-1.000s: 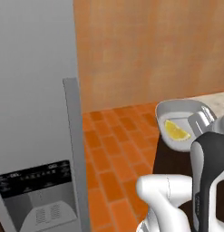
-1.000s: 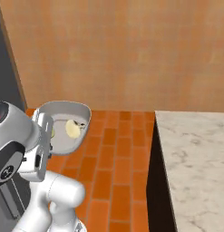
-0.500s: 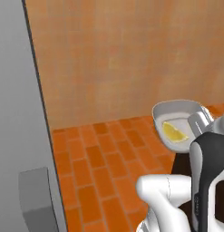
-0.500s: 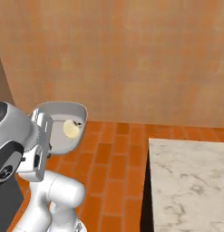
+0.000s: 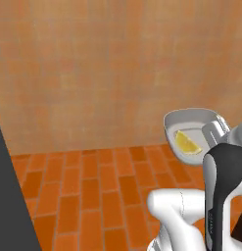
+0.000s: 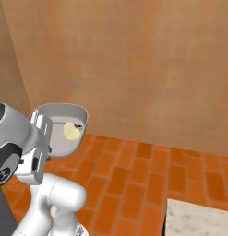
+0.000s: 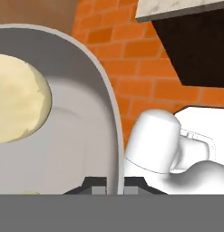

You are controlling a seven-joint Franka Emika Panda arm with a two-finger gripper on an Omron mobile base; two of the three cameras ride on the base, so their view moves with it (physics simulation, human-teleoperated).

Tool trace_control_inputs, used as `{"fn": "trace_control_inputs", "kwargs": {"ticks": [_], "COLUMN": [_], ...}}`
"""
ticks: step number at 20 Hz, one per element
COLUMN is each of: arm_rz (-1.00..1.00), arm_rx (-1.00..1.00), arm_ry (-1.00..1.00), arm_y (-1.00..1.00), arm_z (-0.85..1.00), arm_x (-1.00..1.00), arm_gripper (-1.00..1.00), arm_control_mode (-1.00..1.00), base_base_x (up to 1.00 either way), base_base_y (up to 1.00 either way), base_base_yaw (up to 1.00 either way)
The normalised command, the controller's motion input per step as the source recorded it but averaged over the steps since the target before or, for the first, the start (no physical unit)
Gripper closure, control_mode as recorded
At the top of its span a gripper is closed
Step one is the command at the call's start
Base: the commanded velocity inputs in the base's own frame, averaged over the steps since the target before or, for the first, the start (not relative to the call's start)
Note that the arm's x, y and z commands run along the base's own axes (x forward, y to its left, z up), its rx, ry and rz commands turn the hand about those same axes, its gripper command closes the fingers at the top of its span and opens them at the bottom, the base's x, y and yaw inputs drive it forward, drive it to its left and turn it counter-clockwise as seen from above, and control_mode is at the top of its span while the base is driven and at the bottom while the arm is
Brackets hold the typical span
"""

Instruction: Take the meat container that has the fish and place it on the second highest rack of the freezer. Then take the vegetable container that has the lemon wedge and mushroom and place it on the highest rack of the freezer.

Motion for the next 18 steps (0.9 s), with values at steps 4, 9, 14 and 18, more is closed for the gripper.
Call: {"fn": "trace_control_inputs", "kwargs": {"ticks": [4, 9, 14, 18], "arm_rz": [0.0, 0.0, 0.0, 0.0], "arm_rx": [0.0, 0.0, 0.0, 0.0], "arm_ry": [0.0, 0.0, 0.0, 0.0], "arm_y": [0.0, 0.0, 0.0, 0.0], "arm_z": [0.0, 0.0, 0.0, 0.0], "arm_x": [0.0, 0.0, 0.0, 0.0], "arm_gripper": [1.0, 1.0, 1.0, 1.0], "arm_control_mode": [1.0, 1.0, 1.0, 1.0], "base_base_x": [0.15, -0.03, 0.35, 0.48], "base_base_y": [0.08, 0.02, 0.11, 0.06], "base_base_yaw": [0.79, 0.77, 0.66, 0.55]}}
